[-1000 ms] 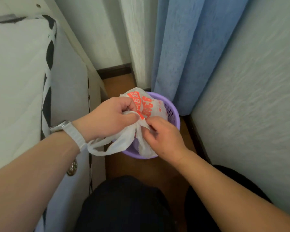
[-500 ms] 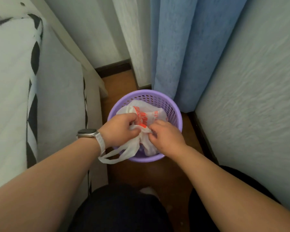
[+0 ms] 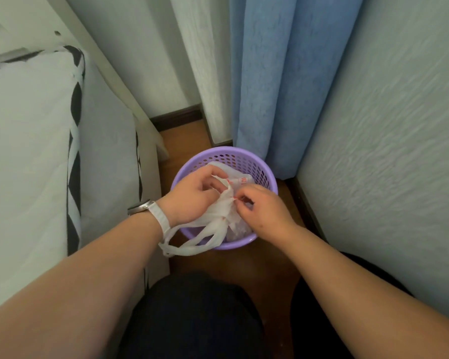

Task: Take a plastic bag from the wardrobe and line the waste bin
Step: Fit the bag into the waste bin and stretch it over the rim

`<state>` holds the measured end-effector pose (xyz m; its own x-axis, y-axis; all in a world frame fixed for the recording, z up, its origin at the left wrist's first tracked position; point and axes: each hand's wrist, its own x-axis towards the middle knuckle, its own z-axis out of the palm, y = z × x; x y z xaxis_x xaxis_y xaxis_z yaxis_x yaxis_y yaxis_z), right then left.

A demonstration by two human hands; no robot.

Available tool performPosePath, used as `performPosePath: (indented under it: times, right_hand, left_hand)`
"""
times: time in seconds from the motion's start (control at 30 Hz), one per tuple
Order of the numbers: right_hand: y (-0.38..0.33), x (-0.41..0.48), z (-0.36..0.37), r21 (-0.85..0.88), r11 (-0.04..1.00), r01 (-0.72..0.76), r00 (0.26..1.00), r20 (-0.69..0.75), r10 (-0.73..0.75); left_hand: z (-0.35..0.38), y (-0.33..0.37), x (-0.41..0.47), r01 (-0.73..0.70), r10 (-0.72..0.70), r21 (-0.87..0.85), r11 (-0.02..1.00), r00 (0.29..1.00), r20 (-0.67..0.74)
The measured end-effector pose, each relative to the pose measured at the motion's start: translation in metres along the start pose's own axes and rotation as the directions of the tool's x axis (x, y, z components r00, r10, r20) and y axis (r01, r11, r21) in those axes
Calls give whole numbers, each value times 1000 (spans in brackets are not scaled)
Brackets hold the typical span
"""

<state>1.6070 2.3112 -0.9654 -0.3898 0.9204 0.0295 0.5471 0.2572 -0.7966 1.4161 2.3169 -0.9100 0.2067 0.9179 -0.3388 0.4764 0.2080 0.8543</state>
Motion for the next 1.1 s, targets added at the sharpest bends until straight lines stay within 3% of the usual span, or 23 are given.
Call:
performPosePath:
  times: [0.07,0.2,0.33,0.43,0.5,0.6,0.73,0.87,0.97,1.1]
  right_hand:
    - [0,-5,-5,-41,999,-3,1000,-13,3]
    - [7,-11,-15,-131,991,-26,999,-34,22]
    - [17,-16,-24,-120,990,-71,996,-65,63]
    - [20,-16,-27,-119,989,-91,994,-66,84]
    - [23,-14,-27,-102,987,-121,992,-44,117]
    - [26,-9,-24,-12,981,-194,980,-37,193]
    - [21,2,-16,173,946,-275,955,-61,289]
    - [17,10,-6,29,967,-255,967,-16,255]
    - [23,12,-4,-47,977,-208,977,-50,206]
    - [25,11,-12,-26,989,-148,984,-109,144]
  left_hand:
    - [-1,0,0,-9,10,39,999,1000,-24]
    - [-1,-7,4,-18,66,406,913,992,-106]
    - [6,-15,9,98,60,550,829,963,-262]
    - [10,-18,11,193,-22,493,848,944,-330]
    - [13,-23,13,211,-94,504,838,964,-247]
    - [20,-25,14,146,-77,507,849,985,-155]
    - [27,-24,17,59,-16,309,949,990,-142]
    - [37,-22,18,-4,10,54,999,993,-117]
    - [38,-20,20,-4,11,40,999,984,-177]
    - [34,-24,21,1,59,156,988,924,-377]
